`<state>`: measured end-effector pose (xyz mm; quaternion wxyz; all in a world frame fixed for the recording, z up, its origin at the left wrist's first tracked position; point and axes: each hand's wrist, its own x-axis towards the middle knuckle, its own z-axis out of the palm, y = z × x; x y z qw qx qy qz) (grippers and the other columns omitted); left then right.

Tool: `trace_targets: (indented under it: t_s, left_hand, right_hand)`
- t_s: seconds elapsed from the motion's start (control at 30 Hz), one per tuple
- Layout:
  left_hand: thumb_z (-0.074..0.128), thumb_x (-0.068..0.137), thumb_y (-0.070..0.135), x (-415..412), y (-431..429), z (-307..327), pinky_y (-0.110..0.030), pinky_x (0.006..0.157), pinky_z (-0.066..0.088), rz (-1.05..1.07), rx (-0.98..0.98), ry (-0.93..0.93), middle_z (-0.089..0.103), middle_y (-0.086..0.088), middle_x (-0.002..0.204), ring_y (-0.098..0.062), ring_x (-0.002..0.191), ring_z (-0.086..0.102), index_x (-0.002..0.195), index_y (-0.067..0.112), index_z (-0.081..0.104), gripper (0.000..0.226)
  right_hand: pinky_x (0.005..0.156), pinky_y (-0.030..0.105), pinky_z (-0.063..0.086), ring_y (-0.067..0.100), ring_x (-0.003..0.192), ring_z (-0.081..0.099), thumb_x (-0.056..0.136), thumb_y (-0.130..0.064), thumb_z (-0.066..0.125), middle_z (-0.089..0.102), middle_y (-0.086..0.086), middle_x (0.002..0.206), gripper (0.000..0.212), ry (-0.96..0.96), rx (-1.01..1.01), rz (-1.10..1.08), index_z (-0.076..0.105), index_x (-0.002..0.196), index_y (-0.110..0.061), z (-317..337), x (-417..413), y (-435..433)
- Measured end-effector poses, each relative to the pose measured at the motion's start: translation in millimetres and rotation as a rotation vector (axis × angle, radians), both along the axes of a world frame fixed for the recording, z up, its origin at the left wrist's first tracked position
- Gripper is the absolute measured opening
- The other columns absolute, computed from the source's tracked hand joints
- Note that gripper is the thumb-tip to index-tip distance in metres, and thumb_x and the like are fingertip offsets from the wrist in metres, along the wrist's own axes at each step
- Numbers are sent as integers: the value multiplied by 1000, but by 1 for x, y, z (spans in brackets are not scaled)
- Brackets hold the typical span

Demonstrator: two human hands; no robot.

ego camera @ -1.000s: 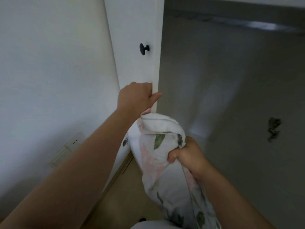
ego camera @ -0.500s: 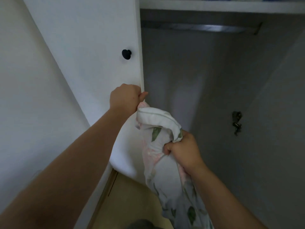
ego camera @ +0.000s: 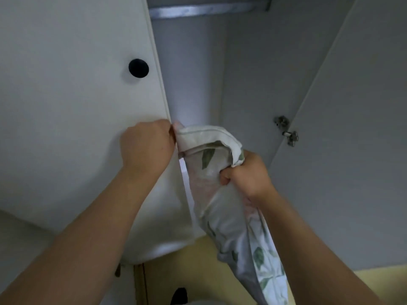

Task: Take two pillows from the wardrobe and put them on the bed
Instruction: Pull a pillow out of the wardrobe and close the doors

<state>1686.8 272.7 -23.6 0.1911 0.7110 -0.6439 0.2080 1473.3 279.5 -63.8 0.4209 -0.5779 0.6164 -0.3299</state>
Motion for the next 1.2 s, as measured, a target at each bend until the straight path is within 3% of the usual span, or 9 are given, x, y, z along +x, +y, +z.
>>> trace_targets:
  t_s: [0.4, 0.57, 0.67, 0.73, 0.8, 0.93, 1.03, 1.13, 1.2]
  left_hand:
    - [47, 99, 46, 10, -12, -2, -23, 47, 20, -181, 118, -33, 40, -6, 52, -25, 46, 40, 66, 11, 61, 51]
    - [55, 95, 44, -45, -1, 12, -29, 46, 35, -550, 119, 90, 57, -10, 53, -35, 49, 56, 65, 13, 57, 44]
    - [51, 95, 37, -93, 9, 30, -38, 50, 48, -820, 125, 192, 67, -12, 66, -39, 59, 62, 89, 15, 68, 29]
    - [50, 100, 38, -130, 18, 40, -42, 58, 53, -932, 144, 221, 72, -17, 80, -42, 70, 67, 120, 16, 64, 33]
    - [46, 101, 40, -162, 24, 47, -45, 68, 55, -964, 173, 224, 73, -20, 94, -44, 85, 68, 132, 17, 58, 40]
    - [42, 102, 38, -216, 42, 58, -45, 68, 55, -1195, 114, 181, 74, -18, 98, -43, 88, 69, 122, 18, 62, 35]
    - [49, 99, 33, -252, 55, 68, -39, 60, 51, -1366, 33, 140, 74, -11, 96, -39, 83, 69, 112, 20, 65, 24]
    - [56, 95, 24, -291, 73, 73, -39, 59, 50, -1543, -3, 95, 72, -15, 97, -40, 81, 68, 112, 13, 67, 22]
    - [60, 90, 22, -318, 85, 71, -38, 71, 50, -1593, 76, 41, 68, -15, 104, -37, 92, 65, 116, 13, 65, 29]
  right_hand:
    - [49, 25, 41, 8, 52, 47, 56, -2, 78, 55, -12, 53, 24, 1, -42, -371, 57, 62, -13, 17, -17, 44]
    - [50, 25, 44, 3, 51, 46, 56, 4, 77, 56, -15, 53, 24, -66, -73, -478, 63, 74, -3, 23, -44, 80]
    - [48, 23, 40, 5, 54, 46, 57, 6, 78, 58, -9, 62, 25, -104, -108, -547, 65, 79, 1, 31, -65, 110]
    - [50, 27, 41, 12, 62, 48, 56, 7, 78, 59, 2, 71, 31, -129, -135, -599, 66, 84, 8, 38, -81, 131]
    - [54, 35, 48, 16, 66, 53, 50, 0, 79, 62, 4, 73, 38, -166, -154, -658, 68, 85, 7, 43, -93, 147]
    - [67, 48, 59, 12, 67, 65, 35, -8, 72, 75, 1, 71, 41, -257, -192, -836, 76, 75, -9, 46, -121, 194]
    - [75, 59, 61, 29, 81, 72, 32, -2, 70, 78, 9, 79, 42, -337, -227, -942, 79, 72, -12, 50, -137, 232]
    - [73, 54, 62, 29, 82, 71, 34, 3, 69, 77, 2, 74, 39, -351, -226, -1048, 79, 69, -12, 52, -147, 266]
    - [69, 55, 60, 36, 83, 71, 35, 2, 67, 76, 12, 76, 35, -342, -233, -1107, 77, 67, -7, 54, -149, 285]
